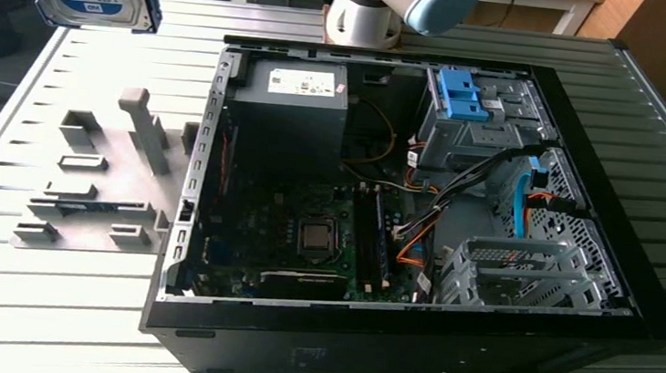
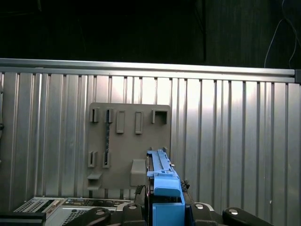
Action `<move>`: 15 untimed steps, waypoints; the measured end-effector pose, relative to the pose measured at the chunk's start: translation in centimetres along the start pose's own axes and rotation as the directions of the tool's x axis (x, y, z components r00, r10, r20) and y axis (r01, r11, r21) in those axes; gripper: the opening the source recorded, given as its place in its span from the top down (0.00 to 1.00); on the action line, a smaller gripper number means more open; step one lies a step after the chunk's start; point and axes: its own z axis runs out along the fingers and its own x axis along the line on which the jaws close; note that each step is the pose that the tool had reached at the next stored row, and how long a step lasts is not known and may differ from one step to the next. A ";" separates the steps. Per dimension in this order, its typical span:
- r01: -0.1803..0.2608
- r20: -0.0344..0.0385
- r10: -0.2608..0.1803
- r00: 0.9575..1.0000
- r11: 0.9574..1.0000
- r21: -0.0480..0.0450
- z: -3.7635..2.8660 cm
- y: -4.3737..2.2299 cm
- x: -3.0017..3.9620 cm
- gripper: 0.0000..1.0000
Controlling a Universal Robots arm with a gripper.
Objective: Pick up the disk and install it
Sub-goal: 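Pick up the disk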
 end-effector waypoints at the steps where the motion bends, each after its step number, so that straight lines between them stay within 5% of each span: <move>1: 0.000 0.000 0.000 1.000 1.000 0.000 0.00 -0.02 0.00 0.63; 15: 0.000 0.000 0.000 1.000 1.000 0.000 -0.02 -0.65 0.01 0.63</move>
